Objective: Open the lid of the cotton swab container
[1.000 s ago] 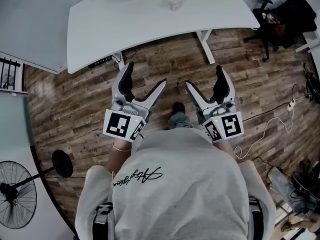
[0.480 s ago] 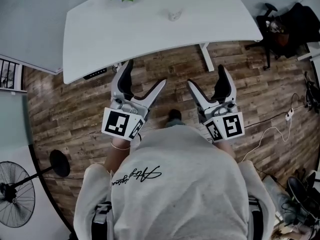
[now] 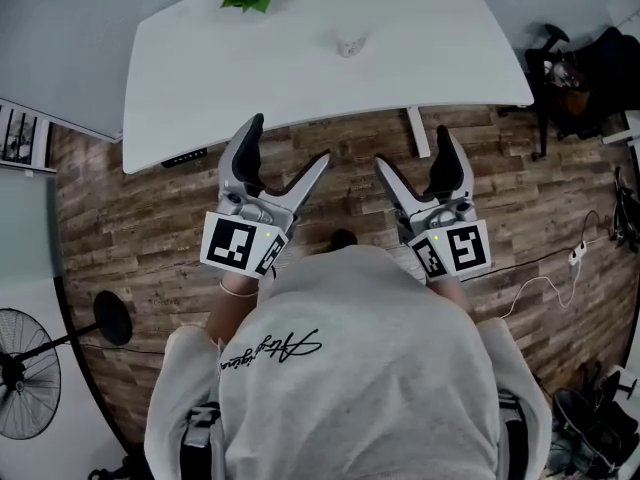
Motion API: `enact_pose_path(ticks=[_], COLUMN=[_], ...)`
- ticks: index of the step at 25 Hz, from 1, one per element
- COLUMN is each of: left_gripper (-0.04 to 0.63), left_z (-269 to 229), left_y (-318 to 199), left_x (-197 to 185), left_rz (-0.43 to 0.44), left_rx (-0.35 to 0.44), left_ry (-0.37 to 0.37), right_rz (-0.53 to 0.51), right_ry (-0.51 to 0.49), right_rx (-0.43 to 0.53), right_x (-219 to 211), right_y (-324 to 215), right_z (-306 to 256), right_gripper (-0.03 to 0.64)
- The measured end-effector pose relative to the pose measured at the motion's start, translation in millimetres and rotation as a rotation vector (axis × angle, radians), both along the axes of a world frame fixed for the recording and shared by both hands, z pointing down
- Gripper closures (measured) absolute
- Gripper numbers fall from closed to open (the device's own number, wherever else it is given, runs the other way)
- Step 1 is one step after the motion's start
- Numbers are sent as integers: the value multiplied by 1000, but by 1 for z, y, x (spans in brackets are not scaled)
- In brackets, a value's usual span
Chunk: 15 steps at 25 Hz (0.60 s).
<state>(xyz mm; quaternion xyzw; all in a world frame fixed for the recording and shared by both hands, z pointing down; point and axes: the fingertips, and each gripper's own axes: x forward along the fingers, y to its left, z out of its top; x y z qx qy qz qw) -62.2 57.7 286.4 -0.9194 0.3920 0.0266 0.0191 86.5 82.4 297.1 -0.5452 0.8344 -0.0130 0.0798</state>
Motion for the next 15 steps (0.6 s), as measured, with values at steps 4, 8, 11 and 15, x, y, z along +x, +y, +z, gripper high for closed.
enact_pose_path(ticks=[4, 8, 11, 15], left_gripper=[178, 178, 178, 178], left_z=[1, 7, 9, 7], left_y=[-9, -12, -19, -20], left_x=[6, 6, 5, 7], left_rz=[-19, -23, -27, -30], left_rx=[-1, -14, -20, -17], left_ry=[-2, -16, -13, -5], right_rz=[-29, -37, -34, -29], right_ry=[-1, -2, -2, -5], right_rx=[-3, 1, 5, -5], right_x=[4, 5, 6, 9], right_y=[-14, -20, -26, -27], right_z=[1, 2, 2, 4], right_gripper=[169, 169, 169, 172])
